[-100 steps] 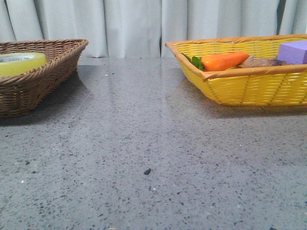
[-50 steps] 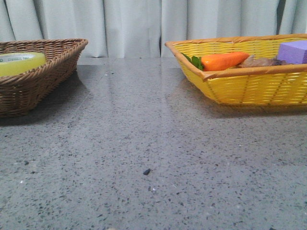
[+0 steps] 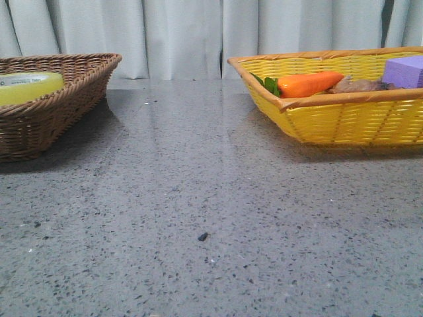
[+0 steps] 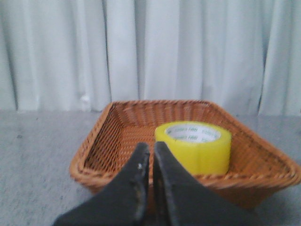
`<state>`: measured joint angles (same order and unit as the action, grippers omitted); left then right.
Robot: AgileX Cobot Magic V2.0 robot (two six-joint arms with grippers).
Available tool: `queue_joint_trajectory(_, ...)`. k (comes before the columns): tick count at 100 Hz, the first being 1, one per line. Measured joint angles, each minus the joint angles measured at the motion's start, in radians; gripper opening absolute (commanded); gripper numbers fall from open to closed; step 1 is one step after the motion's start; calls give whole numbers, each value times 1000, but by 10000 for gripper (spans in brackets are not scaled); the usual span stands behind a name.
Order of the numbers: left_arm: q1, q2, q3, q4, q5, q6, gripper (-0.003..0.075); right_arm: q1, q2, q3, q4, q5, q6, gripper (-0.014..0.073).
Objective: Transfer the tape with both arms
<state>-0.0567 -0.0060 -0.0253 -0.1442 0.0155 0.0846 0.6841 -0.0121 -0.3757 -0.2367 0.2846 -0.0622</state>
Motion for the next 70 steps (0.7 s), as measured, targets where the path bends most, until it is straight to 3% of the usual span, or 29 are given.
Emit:
queue_joint_trajectory(30, 37, 0, 27, 114, 301, -130, -21, 0, 0, 0, 0, 2, 0, -67)
queue_joint_trajectory(70, 37, 0, 27, 126, 315, -138, -21, 0, 0, 0, 0, 2, -1, -67)
